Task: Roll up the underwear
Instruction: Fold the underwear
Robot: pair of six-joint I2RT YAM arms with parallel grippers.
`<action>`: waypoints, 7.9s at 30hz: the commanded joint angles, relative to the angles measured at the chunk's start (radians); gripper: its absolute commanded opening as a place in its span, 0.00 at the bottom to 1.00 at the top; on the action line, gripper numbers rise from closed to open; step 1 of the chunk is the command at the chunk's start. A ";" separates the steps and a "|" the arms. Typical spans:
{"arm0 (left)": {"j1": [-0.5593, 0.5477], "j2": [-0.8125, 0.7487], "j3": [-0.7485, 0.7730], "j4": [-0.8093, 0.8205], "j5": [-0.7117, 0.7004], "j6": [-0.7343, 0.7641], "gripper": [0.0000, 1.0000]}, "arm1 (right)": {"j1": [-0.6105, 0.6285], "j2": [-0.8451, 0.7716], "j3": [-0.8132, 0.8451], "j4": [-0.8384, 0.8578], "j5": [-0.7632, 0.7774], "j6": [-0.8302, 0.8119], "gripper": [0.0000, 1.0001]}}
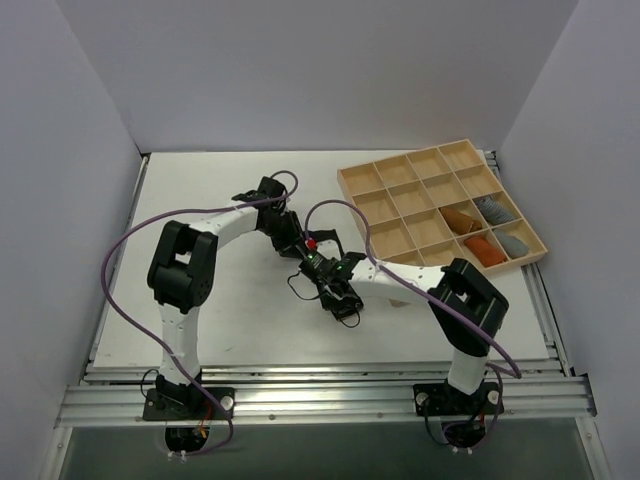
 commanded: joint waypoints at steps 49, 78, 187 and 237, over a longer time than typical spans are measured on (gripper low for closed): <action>-0.075 0.065 0.219 -0.074 -0.131 -0.036 0.02 | 0.004 -0.223 -0.179 -0.032 -0.026 0.073 0.00; -0.056 -0.050 0.193 -0.155 -0.209 -0.007 0.44 | 0.026 -0.325 -0.153 -0.052 -0.033 0.163 0.00; -0.050 -0.031 0.113 -0.143 -0.203 0.099 0.02 | -0.003 -0.194 -0.149 -0.044 0.008 -0.062 0.00; -0.047 -0.138 0.035 -0.169 -0.234 0.098 0.38 | 0.158 -0.292 -0.166 -0.092 -0.026 0.111 0.28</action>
